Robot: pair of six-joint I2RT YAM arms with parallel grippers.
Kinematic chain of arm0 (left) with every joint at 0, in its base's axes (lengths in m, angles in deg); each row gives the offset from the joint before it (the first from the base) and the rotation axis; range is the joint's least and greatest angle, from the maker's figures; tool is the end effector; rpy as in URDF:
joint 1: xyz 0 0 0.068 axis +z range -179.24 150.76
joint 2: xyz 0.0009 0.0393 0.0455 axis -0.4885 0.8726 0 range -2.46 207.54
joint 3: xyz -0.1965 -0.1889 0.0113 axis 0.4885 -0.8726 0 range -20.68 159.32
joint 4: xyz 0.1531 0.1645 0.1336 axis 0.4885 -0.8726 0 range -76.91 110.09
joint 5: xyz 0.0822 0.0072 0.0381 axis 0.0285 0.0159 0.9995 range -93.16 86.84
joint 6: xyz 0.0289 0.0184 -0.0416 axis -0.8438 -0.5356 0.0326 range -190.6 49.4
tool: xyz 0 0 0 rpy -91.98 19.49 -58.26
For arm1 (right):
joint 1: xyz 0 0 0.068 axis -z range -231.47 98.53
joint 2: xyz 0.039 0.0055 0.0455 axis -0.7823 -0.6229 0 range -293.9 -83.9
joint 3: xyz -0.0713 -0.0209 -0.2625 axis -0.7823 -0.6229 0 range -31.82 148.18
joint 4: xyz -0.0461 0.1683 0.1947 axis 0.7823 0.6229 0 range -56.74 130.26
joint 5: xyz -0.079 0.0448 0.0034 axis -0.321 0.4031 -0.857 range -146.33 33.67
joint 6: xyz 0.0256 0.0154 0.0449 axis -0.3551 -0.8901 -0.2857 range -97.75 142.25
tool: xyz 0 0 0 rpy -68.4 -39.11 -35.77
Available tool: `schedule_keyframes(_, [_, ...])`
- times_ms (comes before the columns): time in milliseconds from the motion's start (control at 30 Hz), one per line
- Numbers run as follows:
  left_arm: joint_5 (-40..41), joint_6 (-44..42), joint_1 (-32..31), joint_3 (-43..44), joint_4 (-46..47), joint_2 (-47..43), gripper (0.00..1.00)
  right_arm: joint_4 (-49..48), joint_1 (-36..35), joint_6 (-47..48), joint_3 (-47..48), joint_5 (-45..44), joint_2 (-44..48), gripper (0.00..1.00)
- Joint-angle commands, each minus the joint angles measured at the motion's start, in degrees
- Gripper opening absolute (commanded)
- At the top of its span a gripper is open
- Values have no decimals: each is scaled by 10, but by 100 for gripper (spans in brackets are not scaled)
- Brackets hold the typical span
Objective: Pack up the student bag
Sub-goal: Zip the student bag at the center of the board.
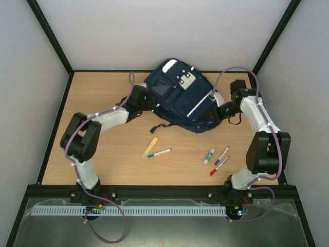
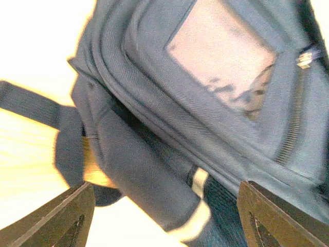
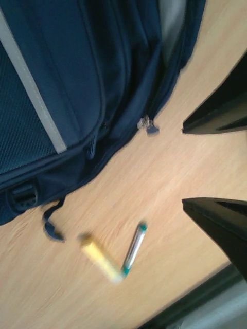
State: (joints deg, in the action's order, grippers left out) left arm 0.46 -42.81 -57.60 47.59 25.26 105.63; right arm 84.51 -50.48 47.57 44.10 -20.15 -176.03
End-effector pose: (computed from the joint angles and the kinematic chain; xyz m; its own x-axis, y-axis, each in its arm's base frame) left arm 0.3694 -0.1970 0.1915 -0.6424 -0.1821 -0.7444 0.1456 0.9247 -0.3518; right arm 0.3215 0.0154 0.2716 -0.7439 -0.3323 -0.5797 -0.5868 0.7399 0.3289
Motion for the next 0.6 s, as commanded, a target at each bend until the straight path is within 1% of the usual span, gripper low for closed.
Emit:
schedule_keyframes(0, [82, -61, -43, -68, 9, -137, 80, -89, 7, 19, -31, -128, 20, 42])
schedule_keyframes(67, [144, -101, -79, -102, 29, -193, 84, -154, 19, -3, -33, -195, 9, 47])
schedule_keyframes(100, [161, -119, -91, -115, 36, -215, 92, -167, 30, -17, -25, -214, -7, 49])
schedule_keyframes(133, [156, -112, -91, -128, 48, -235, 98, -174, 45, -33, -13, -217, -27, 53])
schedule_keyframes(167, [160, -68, -81, -142, 57, -246, 99, -177, 59, -53, 2, -214, -49, 56])
schedule_keyframes(200, [192, 6, -67, -159, 67, -251, 100, -177, 74, -70, 19, -205, -74, 59])
schedule_keyframes(233, [204, 81, -47, -168, 58, -248, 99, -171, 84, -81, 36, -193, -101, 62])
schedule_keyframes(267, [150, 91, -19, -171, 67, -238, 99, -166, 89, -89, 56, -184, -129, 64])
schedule_keyframes(300, [96, 81, 0, -169, 73, -226, 97, -159, 90, -93, 69, -177, -153, 65])
schedule_keyframes(333, [60, 63, 7, -168, 81, -219, 93, -156, 90, -98, 77, -167, -180, 68])
schedule_keyframes(400, [5, 22, -5, -178, 104, -218, 81, -153, 89, -110, 92, -128, -214, 70])
schedule_keyframes(467, [-25, -1, -26, -189, 123, -217, 74, -142, 89, -112, 105, -75, -243, 70])
schedule_keyframes(533, [-57, -18, -53, -190, 130, -205, 66, -128, 85, -117, 114, -34, -265, 67])
schedule_keyframes(567, [-69, -24, -66, -189, 131, -196, 64, -114, 80, -115, 114, -18, -271, 60])
